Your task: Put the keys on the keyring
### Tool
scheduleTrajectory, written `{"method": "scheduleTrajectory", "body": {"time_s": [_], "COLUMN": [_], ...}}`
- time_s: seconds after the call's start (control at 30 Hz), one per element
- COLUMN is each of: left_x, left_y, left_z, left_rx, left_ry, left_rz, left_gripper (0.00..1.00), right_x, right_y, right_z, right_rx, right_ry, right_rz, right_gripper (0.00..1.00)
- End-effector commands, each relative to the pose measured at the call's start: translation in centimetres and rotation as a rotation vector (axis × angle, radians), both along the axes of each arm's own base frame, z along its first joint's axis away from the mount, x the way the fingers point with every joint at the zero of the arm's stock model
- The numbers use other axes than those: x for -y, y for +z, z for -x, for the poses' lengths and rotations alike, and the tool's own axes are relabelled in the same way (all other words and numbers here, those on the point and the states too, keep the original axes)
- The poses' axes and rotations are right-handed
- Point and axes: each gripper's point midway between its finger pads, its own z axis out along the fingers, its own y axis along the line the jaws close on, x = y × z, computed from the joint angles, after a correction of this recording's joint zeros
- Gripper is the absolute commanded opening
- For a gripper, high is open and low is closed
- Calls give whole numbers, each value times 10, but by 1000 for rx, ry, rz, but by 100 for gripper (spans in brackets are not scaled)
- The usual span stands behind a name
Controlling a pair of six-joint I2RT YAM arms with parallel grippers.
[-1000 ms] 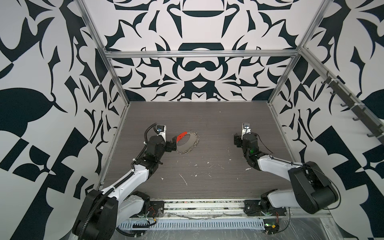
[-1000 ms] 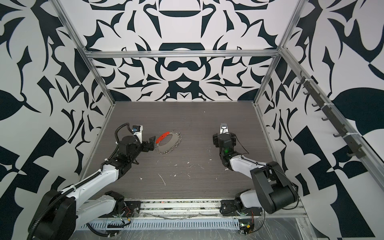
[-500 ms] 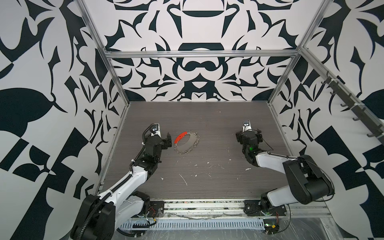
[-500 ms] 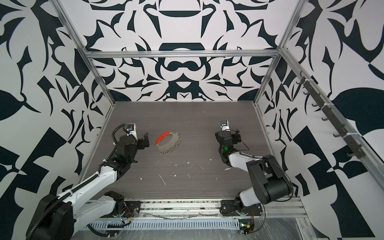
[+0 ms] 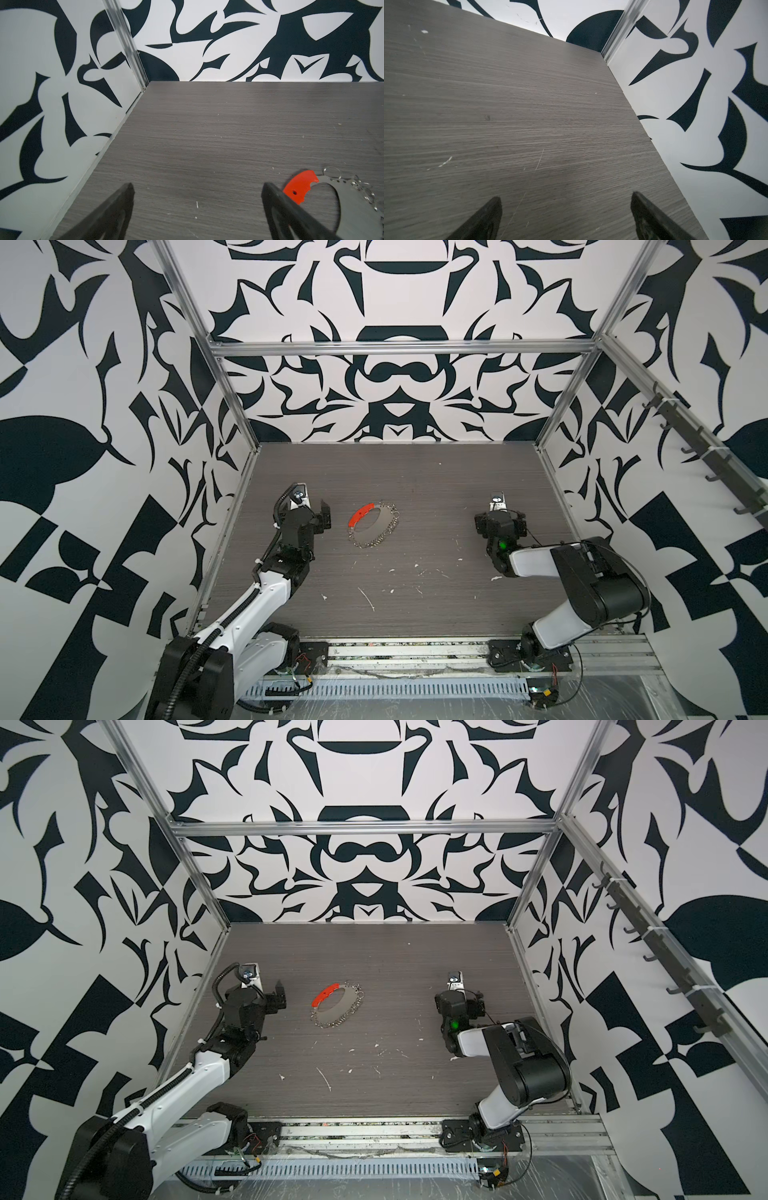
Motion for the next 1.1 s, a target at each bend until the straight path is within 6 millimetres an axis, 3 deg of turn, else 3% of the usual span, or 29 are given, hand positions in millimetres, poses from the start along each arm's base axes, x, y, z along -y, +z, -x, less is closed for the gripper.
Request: {"method": "scheduleTrajectory", "body": {"time_s": [0.0,0.13,0.37,0.7,0.9,1.07], "left_x": [-5,-13,-19,-54,-59,-64], "left_y": [4,-7,-29,-59,-54,-49], "left_z": [-1,-6,-13,4,10,1], "left_rx": [31,15,-13,20,83,129], "left_ry": [9,57,105,187,163,162], "left_rz": [-42,-31,-18,56,-7,9], "left_gripper": [99,99,99,99,99,99], "right_x": [8,8,6,3,3,2], "right_y": [18,14,12,10,9,9], "right_z": [-5,5,9,2,3,3], "right_rx": [111,198,198,164,161,161], "right_ry": [-18,28,43,57,59,60], "right_rz": [-116,-135,-156,-151,-149,-150], "right_gripper": [99,97,97,100,100,100]}}
